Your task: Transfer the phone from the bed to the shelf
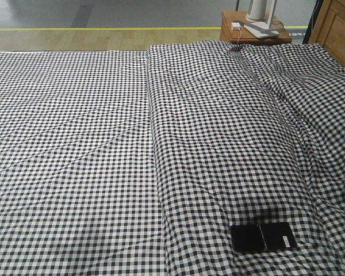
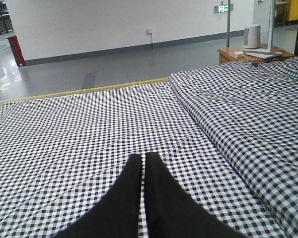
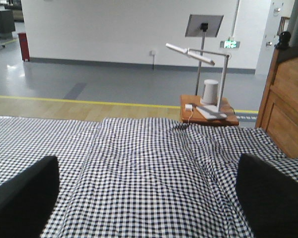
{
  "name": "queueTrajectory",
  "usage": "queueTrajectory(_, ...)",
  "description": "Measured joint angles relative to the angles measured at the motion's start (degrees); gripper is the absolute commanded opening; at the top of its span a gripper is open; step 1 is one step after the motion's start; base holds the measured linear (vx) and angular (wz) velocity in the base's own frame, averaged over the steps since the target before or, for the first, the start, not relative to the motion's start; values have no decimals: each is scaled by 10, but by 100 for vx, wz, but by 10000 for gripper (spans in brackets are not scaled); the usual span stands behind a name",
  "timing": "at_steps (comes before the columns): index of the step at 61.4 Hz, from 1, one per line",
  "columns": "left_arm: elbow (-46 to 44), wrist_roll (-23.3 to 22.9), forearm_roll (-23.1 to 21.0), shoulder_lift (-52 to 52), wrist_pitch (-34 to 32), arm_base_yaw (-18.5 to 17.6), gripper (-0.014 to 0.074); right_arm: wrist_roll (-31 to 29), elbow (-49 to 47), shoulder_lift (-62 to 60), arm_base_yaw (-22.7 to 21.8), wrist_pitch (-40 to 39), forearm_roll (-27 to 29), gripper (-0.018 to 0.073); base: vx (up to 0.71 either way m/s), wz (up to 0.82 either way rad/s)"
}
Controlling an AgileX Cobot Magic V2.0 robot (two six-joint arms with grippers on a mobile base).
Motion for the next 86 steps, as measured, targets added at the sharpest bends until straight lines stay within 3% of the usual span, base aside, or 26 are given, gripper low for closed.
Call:
queueTrajectory(23, 0, 0, 0, 0, 0, 0, 1, -1, 0, 2, 0, -21, 0, 671, 0, 0)
queueTrajectory(39, 0, 0, 0, 0, 0, 0, 1, 46, -21, 25, -11, 54, -1, 668, 0, 0)
queueTrajectory(47, 0, 0, 0, 0, 0, 0, 1, 62, -63, 77, -52, 125, -1, 668, 0, 0)
queueTrajectory(59, 0, 0, 0, 0, 0, 0, 1, 63, -145, 209, -150, 219, -1, 666, 0, 0)
queueTrajectory(77, 0, 0, 0, 0, 0, 0, 1, 31, -180, 436, -248, 213, 2, 662, 0, 0)
queueTrajectory(86, 0, 0, 0, 0, 0, 0, 1, -20, -180, 538, -297, 209, 43, 657, 0, 0)
